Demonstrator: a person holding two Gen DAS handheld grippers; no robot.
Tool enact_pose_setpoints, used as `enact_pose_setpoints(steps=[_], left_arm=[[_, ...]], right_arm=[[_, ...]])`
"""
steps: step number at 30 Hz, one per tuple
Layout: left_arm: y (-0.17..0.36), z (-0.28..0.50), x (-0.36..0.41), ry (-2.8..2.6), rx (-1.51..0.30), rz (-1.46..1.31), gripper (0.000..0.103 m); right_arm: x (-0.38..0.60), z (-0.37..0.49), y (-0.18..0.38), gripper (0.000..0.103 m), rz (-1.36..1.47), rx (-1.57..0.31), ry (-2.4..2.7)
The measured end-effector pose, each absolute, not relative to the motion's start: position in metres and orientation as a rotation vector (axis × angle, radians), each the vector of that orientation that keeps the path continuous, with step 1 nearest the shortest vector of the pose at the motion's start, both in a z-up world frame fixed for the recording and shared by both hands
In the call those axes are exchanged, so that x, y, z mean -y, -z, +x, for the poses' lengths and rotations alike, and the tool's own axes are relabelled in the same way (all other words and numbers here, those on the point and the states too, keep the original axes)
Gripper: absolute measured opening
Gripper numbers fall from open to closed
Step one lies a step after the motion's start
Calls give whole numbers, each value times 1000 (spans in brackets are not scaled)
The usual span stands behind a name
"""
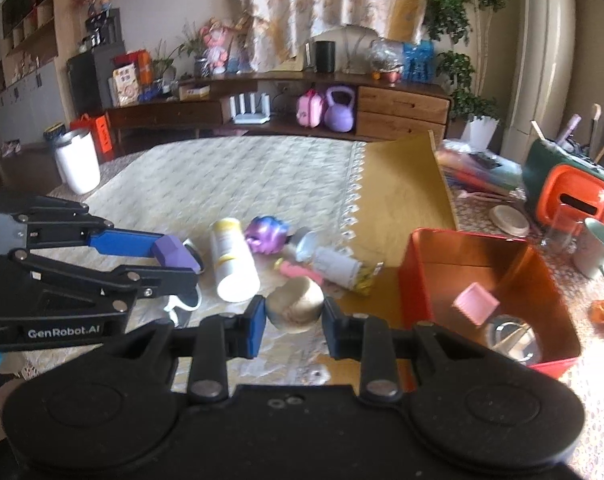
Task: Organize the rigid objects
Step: 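Carry the purple block with left tool while right tool carries the beige piece to the red box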
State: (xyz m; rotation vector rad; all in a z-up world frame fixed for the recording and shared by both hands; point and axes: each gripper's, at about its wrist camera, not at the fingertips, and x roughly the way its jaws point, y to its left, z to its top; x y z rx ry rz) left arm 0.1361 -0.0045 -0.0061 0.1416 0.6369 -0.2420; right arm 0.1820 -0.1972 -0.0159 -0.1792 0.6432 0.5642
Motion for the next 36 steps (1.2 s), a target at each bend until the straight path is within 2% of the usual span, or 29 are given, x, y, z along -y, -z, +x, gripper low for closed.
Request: enact_pose_setpoints(steps=[11,36], left_arm=[[2,172,64,329,-650,156,35],[48,302,162,375,-776,230,35]], right_arm=[[257,198,10,29,-177,-630,-466],[335,297,52,29,-191,-699,-334]])
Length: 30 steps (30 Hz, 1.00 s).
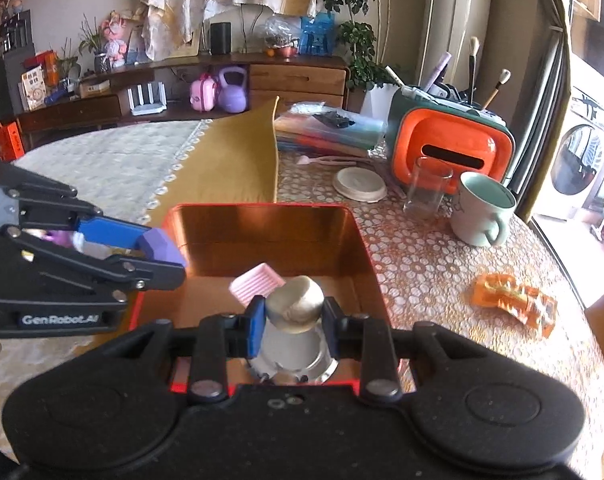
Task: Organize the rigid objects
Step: 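Carry the purple block with left tool while right tool carries the beige piece to the red box, then open left tool over the red box while right tool releases the beige piece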
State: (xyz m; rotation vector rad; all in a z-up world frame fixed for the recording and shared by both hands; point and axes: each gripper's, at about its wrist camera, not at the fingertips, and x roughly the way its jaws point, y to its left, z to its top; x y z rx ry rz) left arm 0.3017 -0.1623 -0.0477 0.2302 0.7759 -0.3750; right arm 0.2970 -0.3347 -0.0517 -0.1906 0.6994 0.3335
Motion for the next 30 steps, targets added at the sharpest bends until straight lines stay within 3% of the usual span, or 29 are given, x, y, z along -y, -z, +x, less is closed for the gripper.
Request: enact_pose_setpoints(steps=[30], left_arm=[[101,380,186,304,-956,267,35]], right_arm=[[334,363,95,31,-180,-851,-321]])
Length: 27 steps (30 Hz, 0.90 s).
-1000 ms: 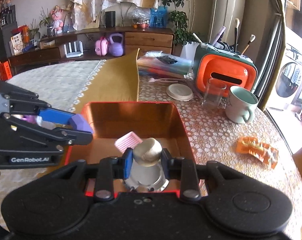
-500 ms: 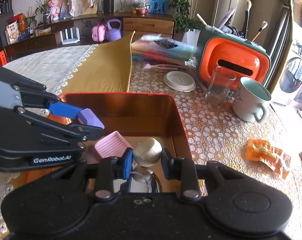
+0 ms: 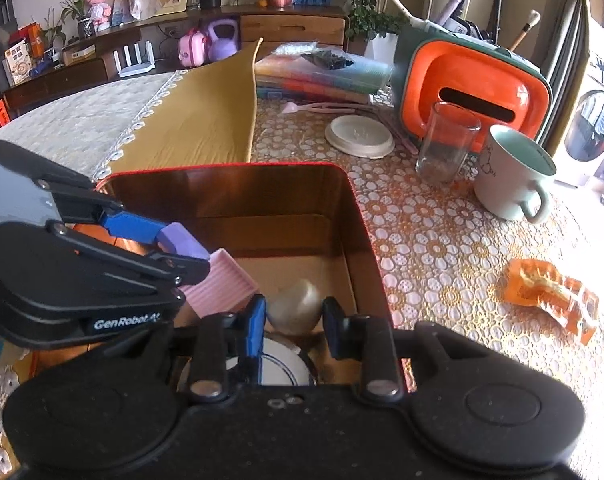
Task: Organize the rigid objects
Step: 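Open left tool over the red box while right tool releases the beige piece, then lift both open tools away from the red box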
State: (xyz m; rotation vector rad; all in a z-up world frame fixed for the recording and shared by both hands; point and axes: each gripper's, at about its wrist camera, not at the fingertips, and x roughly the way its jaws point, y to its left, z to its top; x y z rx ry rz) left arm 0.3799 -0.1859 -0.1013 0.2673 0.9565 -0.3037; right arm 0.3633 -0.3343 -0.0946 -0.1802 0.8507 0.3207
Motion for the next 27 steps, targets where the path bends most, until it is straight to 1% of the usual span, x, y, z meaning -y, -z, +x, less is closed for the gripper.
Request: enact_pose_setpoints(steps=[4,6,9,17,20,24,27], left_arm=[[99,377,183,321,-954,235,35],[96,374,181,326,-944,224,41],[89,367,178,335,-920,220,46],[64,347,169,351,-872,181,47],[55,336,165,356,-858,179,47],[44,319,158,363,-838,173,47],[34,305,152,367,-820,170,47]], right_arm=[[336,362,93,33,-165,-852,-317],[338,359,92,34,-155,-851,-315],[339,354,88,35,-147,-844,-313],[342,333,71,43,-105,-811,-309],[341,321,63,47,-100,-794,-307],[340,306,54,55,-89,-772,-302],[339,295,47,57,-78,-759,-299]])
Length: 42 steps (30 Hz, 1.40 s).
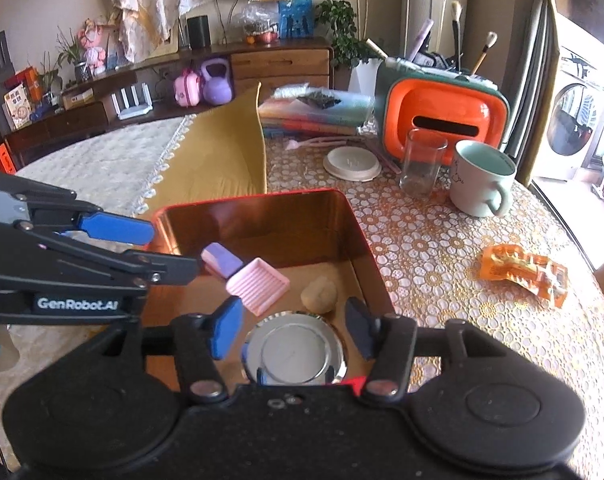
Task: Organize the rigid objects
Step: 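Lift both open tools away from the red box, then move left tool to the green piece while right tool moves to the white bottle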
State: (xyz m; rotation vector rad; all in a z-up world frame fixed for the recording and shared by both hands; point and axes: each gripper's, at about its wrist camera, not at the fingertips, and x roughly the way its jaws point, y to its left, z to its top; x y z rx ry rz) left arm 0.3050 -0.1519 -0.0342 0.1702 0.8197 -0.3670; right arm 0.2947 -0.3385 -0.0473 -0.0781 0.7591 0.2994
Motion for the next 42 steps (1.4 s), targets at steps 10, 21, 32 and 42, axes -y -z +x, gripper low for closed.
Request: enact_pose_setpoints(steps=[10,21,32,42], left_arm=[[11,257,124,348,-768,139,50],[-3,190,81,317,-710,109,66],[-7,142,21,239,-680,30,78],[5,118,-28,131,-684,-32,84]], right_arm=[[324,251,24,65,-53,-700,-312],[293,199,9,74,-46,-644,-377],[248,163,2,86,-55,-612,-486],[217,153,13,103,-41,-636,-555]])
